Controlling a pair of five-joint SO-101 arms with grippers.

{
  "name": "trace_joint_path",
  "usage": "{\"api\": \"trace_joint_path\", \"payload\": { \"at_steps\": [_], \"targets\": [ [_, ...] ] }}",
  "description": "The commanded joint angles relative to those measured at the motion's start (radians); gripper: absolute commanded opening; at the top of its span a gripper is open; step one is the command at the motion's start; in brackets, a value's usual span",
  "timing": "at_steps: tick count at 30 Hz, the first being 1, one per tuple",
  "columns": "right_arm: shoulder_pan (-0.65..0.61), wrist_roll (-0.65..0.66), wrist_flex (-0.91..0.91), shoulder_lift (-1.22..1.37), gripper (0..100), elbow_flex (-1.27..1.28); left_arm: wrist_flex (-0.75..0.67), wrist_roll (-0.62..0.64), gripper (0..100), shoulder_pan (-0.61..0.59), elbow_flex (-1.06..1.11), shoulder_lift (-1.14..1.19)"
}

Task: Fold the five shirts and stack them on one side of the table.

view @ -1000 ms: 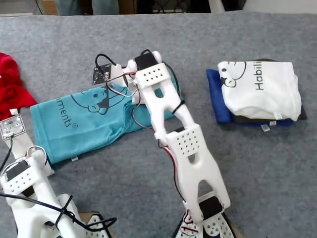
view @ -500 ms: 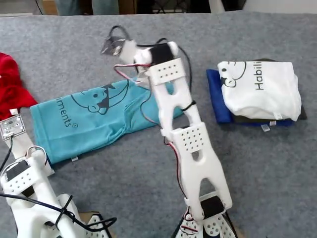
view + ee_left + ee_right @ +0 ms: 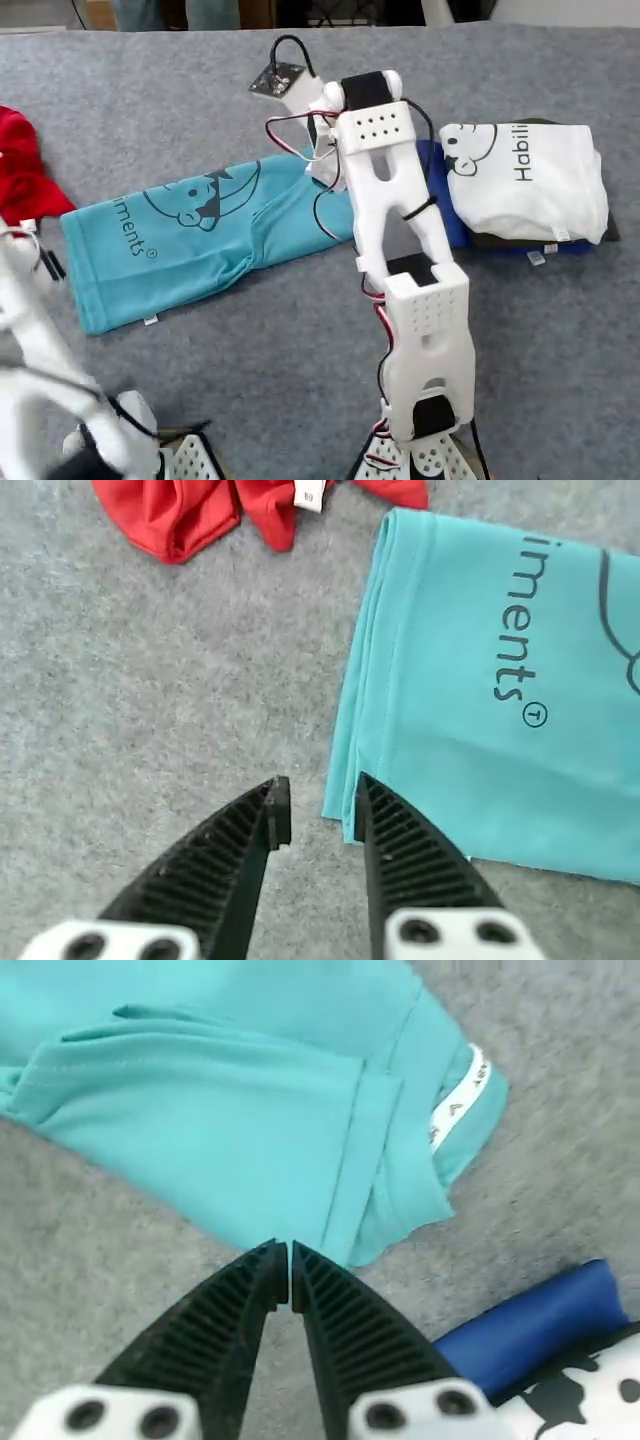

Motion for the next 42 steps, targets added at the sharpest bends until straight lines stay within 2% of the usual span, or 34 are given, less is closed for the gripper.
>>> {"api": "trace_joint_path", "payload": {
  "at_steps": [1,4,7,15,17,22,29,36,42],
  "targets": [
    [0.008,0.009,-0.008,-0.076,1.4,0.028,0.054,0.012,14,0.033,-0.196,0.269],
    [0.008,0.011,-0.008,-0.074,1.4,0.03,0.103,0.002,19,0.071,-0.314,0.46],
    [0.006,0.012,-0.008,-0.074,1.4,0.03,0.095,0.002,24,0.077,-0.397,0.6],
    [0.006,0.015,0.003,-0.073,1.4,0.035,0.009,-0.002,30,0.045,-0.458,0.81],
    [0.006,0.017,0.003,-0.073,1.4,0.039,-0.028,-0.052,30,0.036,-0.458,0.847],
    [0.006,0.017,0.002,-0.071,1.4,0.039,-0.084,-0.129,25,0.039,-0.463,0.95],
    [0.006,0.017,0.0,-0.071,1.4,0.039,-0.083,-0.167,2,0.087,-0.456,0.971],
    [0.014,0.012,0.002,-0.077,1.4,0.038,-0.077,-0.167,3,0.079,-0.461,0.962],
    [0.035,0.009,0.005,-0.108,1.4,0.039,0.112,-0.253,3,0.067,-0.582,0.919]
  ]
}}
